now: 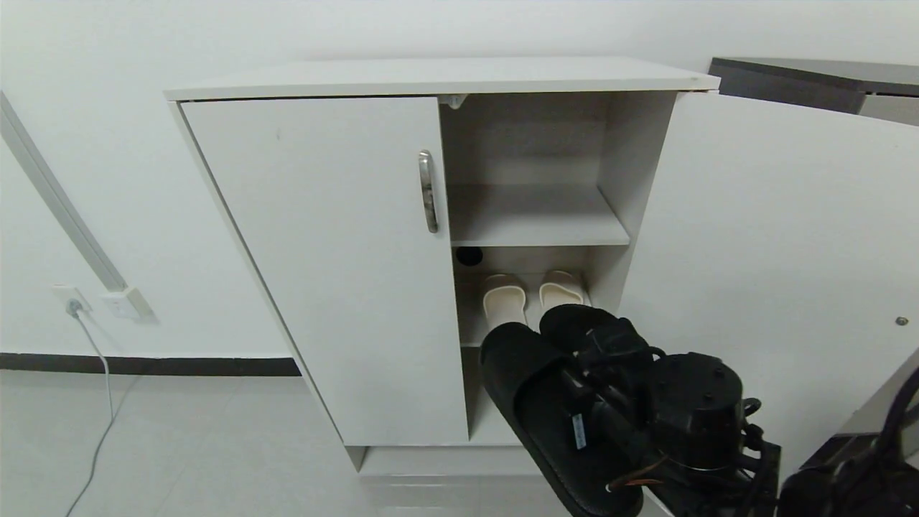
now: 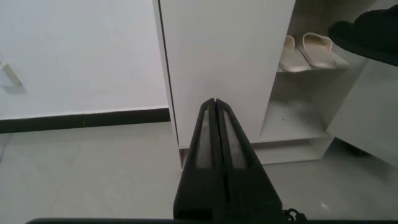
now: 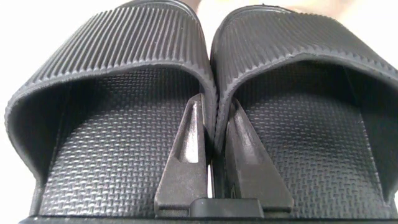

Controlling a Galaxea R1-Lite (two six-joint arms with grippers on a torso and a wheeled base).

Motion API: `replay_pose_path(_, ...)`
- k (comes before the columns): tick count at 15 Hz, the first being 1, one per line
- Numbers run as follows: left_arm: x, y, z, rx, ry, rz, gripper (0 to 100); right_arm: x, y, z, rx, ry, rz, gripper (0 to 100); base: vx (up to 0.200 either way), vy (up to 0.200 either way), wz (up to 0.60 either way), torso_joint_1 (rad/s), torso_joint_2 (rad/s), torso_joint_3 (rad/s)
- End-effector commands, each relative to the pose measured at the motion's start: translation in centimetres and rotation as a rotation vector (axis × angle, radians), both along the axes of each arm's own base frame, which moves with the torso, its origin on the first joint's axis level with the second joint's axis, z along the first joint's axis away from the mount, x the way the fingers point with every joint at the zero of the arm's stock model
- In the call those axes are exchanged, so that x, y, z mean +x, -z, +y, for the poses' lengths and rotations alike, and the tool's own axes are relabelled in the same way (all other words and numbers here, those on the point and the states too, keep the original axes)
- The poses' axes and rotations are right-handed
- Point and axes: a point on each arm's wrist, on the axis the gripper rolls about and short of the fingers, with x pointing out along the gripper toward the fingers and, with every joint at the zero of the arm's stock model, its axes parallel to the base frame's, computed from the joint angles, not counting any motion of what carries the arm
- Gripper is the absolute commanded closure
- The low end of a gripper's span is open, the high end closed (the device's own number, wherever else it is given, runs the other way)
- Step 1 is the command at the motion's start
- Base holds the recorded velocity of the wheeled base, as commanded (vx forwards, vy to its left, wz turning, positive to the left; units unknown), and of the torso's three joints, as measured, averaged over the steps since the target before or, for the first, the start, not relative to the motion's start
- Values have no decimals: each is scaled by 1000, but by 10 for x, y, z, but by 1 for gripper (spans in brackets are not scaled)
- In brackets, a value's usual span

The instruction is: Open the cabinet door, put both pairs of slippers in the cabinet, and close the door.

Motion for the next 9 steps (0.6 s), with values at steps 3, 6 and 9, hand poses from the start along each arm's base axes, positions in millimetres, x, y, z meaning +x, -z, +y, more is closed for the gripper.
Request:
replay_pose_path(3,0,0,0,2,2,2,100,16,11,34,32,124,60,100,0,0,0,0,0,0)
replay_pose_path(6,0,0,0,3,0,2,100,20,-28,43,42,180,93,100,0,0,0,0,0,0)
replay_pose_path(9,0,0,0,3,0,2,100,31,-70,52,105,262,61,100,0,0,0,0,0,0)
